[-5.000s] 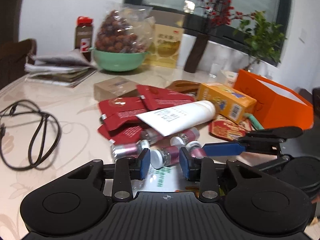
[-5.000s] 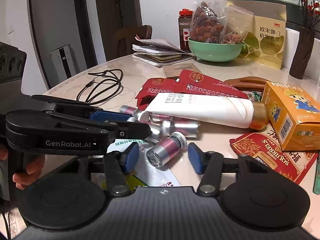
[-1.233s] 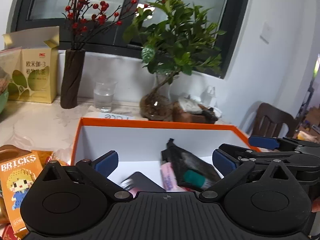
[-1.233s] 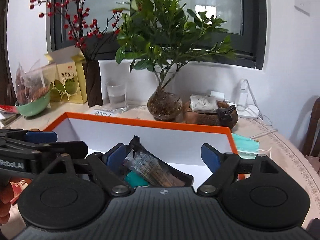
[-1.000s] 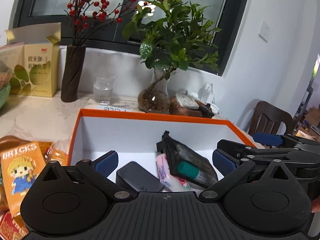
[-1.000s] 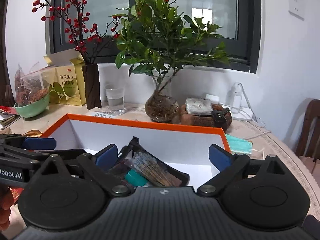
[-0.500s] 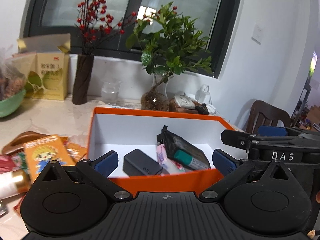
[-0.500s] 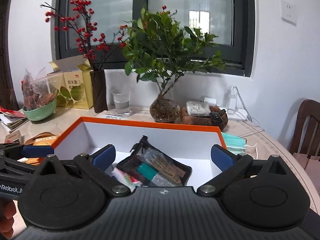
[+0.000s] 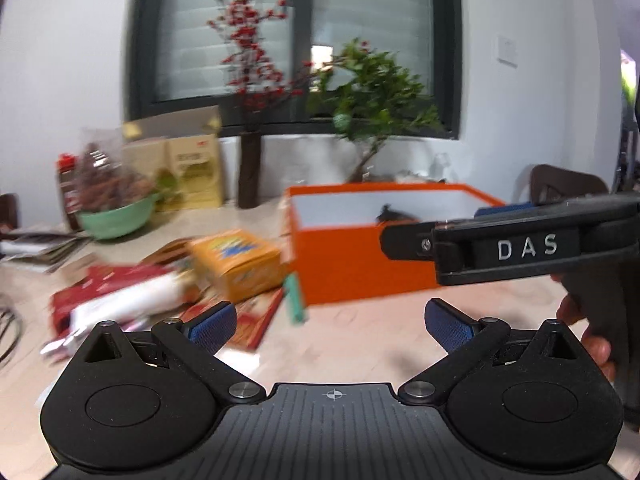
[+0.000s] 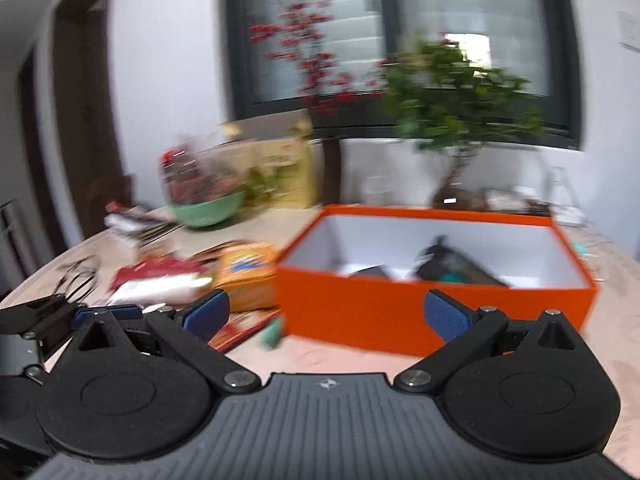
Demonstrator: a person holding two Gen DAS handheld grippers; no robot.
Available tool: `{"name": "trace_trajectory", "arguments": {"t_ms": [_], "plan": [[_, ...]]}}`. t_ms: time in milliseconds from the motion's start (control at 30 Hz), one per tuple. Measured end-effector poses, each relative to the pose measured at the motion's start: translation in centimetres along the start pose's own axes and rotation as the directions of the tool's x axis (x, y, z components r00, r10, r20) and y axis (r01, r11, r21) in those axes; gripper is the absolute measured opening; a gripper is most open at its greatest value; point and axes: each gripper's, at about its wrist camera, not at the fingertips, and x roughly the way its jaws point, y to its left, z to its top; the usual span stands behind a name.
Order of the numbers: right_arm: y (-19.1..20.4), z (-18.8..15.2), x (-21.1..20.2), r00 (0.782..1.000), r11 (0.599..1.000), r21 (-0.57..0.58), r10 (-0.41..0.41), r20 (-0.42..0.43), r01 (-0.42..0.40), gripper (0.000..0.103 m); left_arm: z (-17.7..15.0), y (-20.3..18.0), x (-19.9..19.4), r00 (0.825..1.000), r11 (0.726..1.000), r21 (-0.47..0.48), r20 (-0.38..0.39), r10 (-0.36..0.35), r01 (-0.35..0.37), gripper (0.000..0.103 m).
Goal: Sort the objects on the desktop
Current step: 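Withdraw both tools from the box back over the table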
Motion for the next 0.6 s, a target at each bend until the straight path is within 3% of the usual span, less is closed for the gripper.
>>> {"name": "trace_trajectory", "arguments": {"t_ms": [167,367,467,600], "plan": [[3.6,-1.4,0.9,0.997,0.996,-0.038,0.076,-0.017,-0.077,0.103,-3.8,5.4,-3.4,0.996,0.992,-0.097,-0.021,0.085,-0.086,0.103],[6.7,-2.9,3.6,0.980,0.982,-0.064,0.172,-0.100,-0.179,0.103,-6.1,13.4,-6.1,0.974,0.953,-0.200,-0.049,0.222,-0.227,0.103],[9.1,-4.0,5.0,0.959,0.962,-0.095,0.240,-0.151,-0.255,0.103,-6.5,17.1,-5.6,0.968,0.939,-0.240,-0.087,0.233,-0.248,0.103],[12.3,-5.1,7.0,0.935,0.941,-0.126,0.285,-0.211,-0.315,0.102,-6.8,20.9,-3.7,0.974,0.937,-0.278,-0.140,0.177,-0.210,0.102]]}}
